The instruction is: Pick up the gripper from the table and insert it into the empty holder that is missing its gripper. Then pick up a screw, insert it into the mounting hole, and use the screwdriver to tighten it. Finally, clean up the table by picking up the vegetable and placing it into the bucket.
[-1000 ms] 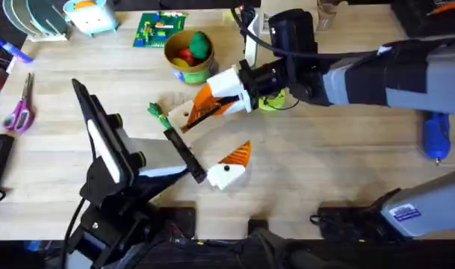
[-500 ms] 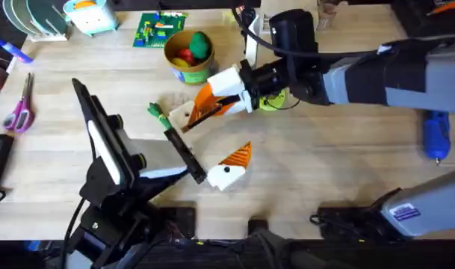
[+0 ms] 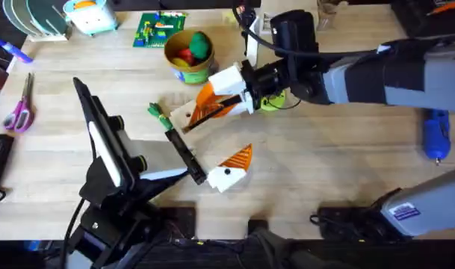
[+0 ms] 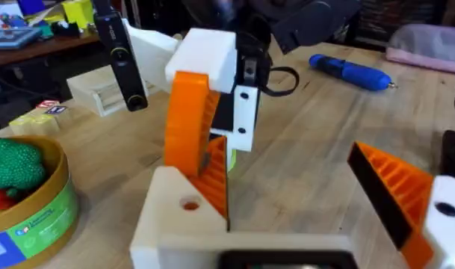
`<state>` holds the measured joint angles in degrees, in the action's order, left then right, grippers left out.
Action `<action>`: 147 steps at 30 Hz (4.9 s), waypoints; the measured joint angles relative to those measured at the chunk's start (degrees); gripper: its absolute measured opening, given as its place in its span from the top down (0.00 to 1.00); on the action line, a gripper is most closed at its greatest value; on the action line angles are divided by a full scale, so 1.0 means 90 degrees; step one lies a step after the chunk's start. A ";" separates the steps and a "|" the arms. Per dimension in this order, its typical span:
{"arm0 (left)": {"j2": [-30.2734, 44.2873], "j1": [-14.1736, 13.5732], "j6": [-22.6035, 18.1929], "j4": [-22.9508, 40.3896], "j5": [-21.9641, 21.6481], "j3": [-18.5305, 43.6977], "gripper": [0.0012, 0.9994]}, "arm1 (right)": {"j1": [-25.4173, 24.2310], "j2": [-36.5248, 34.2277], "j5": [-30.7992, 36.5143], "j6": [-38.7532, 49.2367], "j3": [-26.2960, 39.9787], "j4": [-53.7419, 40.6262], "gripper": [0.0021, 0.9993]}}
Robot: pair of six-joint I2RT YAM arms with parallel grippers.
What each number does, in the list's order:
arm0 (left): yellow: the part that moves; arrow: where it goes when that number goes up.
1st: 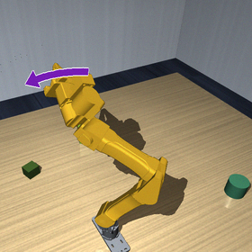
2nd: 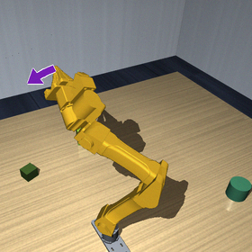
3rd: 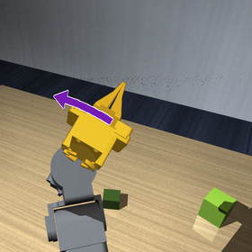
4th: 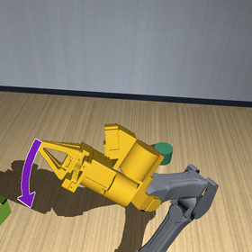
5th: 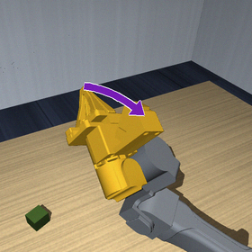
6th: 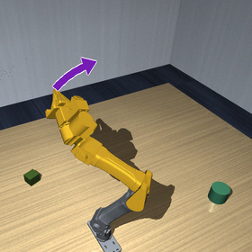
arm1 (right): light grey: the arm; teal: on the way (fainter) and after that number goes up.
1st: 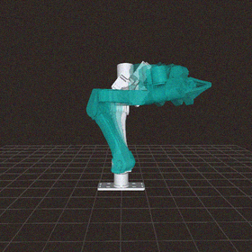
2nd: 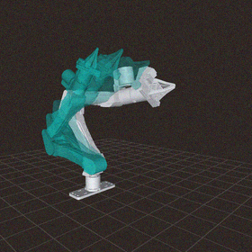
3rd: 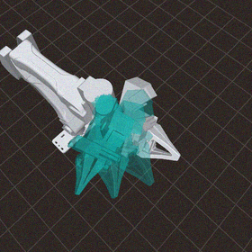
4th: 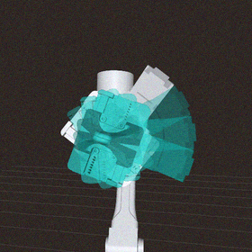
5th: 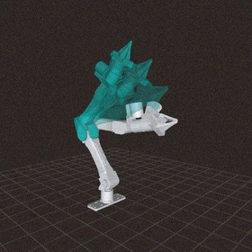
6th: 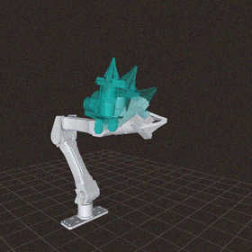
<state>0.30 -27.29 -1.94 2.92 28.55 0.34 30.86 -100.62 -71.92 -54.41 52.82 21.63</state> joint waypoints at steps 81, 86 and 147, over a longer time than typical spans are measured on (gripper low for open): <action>0.0000 -0.0189 -0.0028 0.0012 0.0902 0.0000 0.01 | 0.0274 0.0524 0.7917 0.6688 0.1341 -0.6381 0.42; 0.0001 -0.0189 -0.0029 0.0012 0.0902 0.0000 0.01 | 0.0274 0.0466 0.7968 0.6688 0.1341 -0.6128 0.46; 0.0000 -0.0190 -0.0029 0.0012 0.0904 0.0000 0.01 | 0.0259 0.0395 0.8585 0.6547 0.1341 -0.6277 0.66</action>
<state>0.30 -29.00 -2.20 3.03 36.69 0.34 33.19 -97.07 5.35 4.51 64.88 -34.87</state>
